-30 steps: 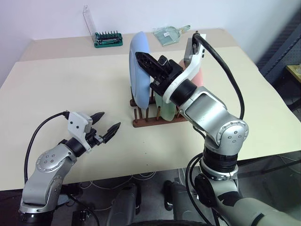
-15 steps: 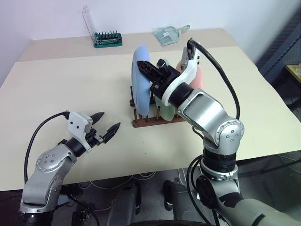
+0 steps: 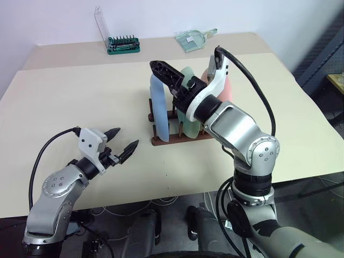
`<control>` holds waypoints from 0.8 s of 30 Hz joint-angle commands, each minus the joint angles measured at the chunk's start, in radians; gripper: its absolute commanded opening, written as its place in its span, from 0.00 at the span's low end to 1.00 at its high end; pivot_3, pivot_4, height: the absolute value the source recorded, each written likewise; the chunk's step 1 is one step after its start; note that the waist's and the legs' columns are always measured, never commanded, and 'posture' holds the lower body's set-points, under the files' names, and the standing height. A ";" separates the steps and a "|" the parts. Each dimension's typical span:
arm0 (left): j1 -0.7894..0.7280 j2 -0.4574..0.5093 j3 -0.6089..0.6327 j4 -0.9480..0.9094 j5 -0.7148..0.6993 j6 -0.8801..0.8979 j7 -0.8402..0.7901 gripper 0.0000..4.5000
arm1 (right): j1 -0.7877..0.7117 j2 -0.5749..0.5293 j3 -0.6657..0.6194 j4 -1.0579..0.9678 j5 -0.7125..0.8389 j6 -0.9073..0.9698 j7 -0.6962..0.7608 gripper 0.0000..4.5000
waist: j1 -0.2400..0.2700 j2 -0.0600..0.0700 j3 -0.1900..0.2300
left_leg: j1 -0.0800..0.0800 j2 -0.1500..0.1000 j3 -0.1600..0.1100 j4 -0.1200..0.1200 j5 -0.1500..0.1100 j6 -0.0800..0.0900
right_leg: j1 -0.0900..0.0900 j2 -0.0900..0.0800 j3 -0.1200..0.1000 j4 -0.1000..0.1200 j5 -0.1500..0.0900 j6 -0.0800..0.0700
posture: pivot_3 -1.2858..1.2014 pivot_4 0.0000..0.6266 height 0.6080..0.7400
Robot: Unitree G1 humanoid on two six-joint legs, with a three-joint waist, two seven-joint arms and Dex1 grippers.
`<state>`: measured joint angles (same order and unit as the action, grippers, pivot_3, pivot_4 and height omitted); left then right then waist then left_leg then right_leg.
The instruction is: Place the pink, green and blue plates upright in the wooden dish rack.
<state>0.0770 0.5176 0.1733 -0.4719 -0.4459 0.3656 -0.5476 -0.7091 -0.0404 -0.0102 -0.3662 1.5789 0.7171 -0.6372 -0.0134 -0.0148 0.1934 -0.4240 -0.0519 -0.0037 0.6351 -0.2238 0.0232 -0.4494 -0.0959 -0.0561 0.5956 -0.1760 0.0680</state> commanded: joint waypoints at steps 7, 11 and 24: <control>-0.001 -0.005 0.008 -0.033 0.003 -0.018 0.001 0.87 | -0.154 -0.244 0.032 -0.065 -0.254 0.047 0.399 0.98 | 0.003 0.000 0.000 | -0.001 0.000 0.000 0.001 0.000 0.000 | 0.000 0.000 -0.001 0.000 -0.002 0.002 | 0.52 0.24 1.00; -0.002 -0.011 0.014 -0.028 0.006 -0.024 0.007 0.87 | -0.144 -0.487 0.033 -0.112 -0.545 -0.077 0.760 0.98 | 0.008 0.000 0.000 | -0.002 0.000 0.000 0.003 -0.001 0.002 | 0.001 -0.001 -0.002 -0.002 -0.003 0.005 | 0.52 0.24 1.00; -0.037 -0.022 0.005 0.102 0.069 -0.081 0.011 0.87 | 0.416 -0.773 -0.493 0.215 -0.743 -0.256 1.226 0.98 | 0.029 0.000 0.000 | -0.002 0.001 0.000 0.011 -0.007 0.004 | 0.008 -0.003 -0.003 -0.008 -0.003 0.006 | 0.52 0.24 1.00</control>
<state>0.0517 0.4971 0.1723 -0.3788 -0.3919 0.3136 -0.5379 -0.3175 -0.8079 -0.4619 -0.1809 0.8815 0.5018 0.5630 0.0153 -0.0147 0.1934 -0.4262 -0.0505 -0.0039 0.6460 -0.2310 0.0272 -0.4412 -0.0985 -0.0594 0.5875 -0.1785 0.0741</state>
